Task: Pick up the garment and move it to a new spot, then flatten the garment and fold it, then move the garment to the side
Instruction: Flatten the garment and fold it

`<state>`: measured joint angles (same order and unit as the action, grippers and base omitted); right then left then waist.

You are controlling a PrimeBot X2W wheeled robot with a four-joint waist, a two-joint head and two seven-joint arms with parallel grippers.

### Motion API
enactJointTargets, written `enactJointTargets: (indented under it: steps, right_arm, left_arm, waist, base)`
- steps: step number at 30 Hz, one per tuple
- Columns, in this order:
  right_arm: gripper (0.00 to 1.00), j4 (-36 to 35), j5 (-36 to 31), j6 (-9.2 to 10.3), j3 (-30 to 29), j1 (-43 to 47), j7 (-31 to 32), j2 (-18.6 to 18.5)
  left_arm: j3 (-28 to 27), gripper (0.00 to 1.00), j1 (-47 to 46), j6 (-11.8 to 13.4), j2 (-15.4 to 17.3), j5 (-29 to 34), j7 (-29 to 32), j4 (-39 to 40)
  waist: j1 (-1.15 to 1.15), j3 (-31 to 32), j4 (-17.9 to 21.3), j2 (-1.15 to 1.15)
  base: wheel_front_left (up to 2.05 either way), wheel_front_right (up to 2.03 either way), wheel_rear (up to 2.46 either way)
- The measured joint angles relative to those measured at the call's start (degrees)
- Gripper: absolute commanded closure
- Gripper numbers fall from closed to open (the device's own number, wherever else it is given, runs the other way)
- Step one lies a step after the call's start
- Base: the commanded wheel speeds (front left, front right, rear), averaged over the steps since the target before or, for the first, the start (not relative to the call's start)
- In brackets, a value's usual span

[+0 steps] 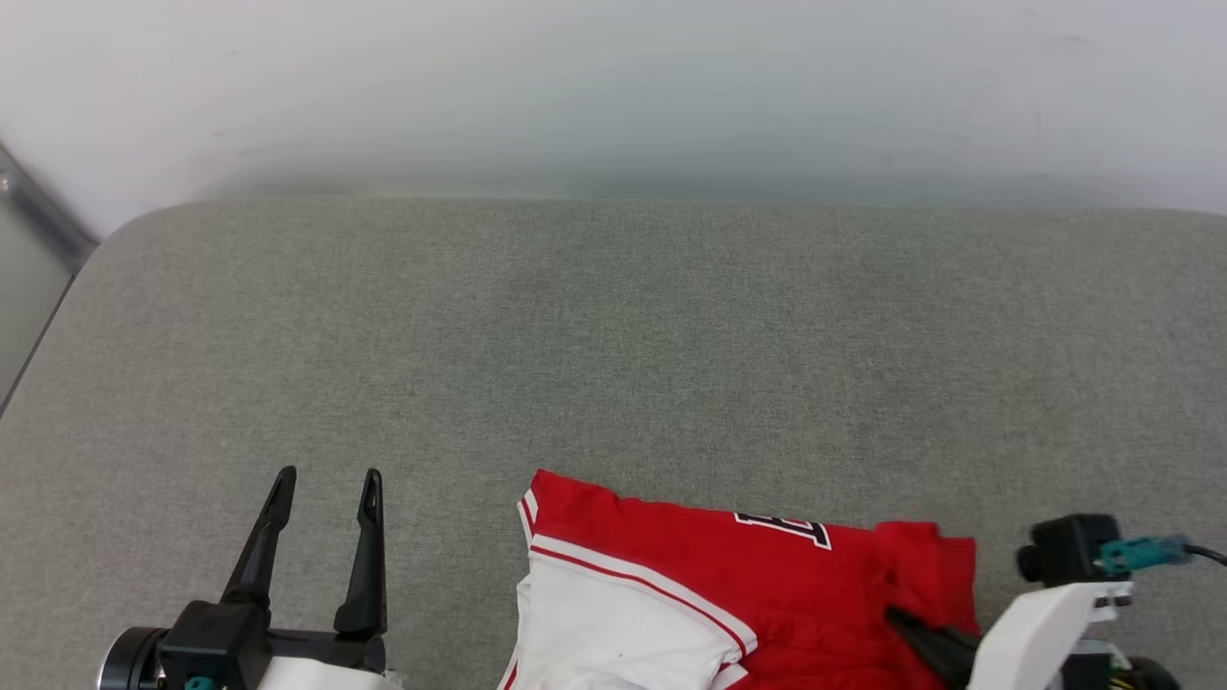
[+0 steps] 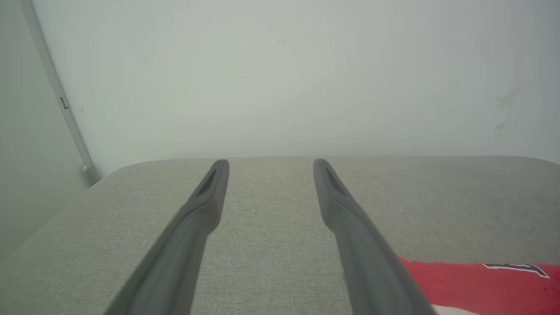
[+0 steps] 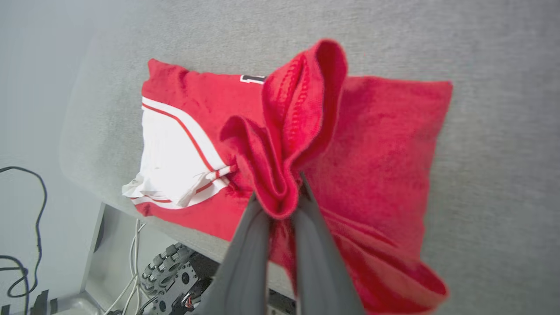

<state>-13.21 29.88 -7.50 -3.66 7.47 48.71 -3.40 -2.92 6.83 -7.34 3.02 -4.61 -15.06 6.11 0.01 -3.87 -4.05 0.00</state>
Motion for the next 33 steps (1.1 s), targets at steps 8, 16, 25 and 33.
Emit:
enactJointTargets:
  steps: [8,16,25,33]
  right_arm:
    - [1.0,1.3,9.9,0.0,10.2,-1.2,-1.4,0.4]
    - [1.0,10.2,17.3,0.01,18.8,-6.8,-9.1,0.5]
    - [1.0,23.4,23.7,0.01,24.5,-14.7,-18.3,0.5]
    - [0.0,33.4,29.6,0.01,29.3,-20.2,-23.9,0.5]
  left_arm:
    - [0.3,0.0,-0.3,-0.1,0.0,0.3,0.0,-0.4]
    - [1.4,0.0,-1.2,-0.1,0.1,0.3,0.0,-1.0]
    - [2.4,0.0,-1.3,-0.1,0.4,0.0,0.0,-1.1]
    - [2.5,0.0,-1.2,-0.1,0.5,-0.1,0.0,-1.4]
  waist:
    - [-0.01,-0.5,-1.5,0.0]
    - [-0.01,-1.2,-4.6,0.0]
    - [-0.01,-1.3,-8.3,0.0]
    - [-0.01,-0.9,-9.8,0.0]
  base:
    - [0.0,0.0,0.0]
    - [0.0,0.0,0.0]
    - [0.0,0.0,0.0]
    - [0.0,0.0,0.0]
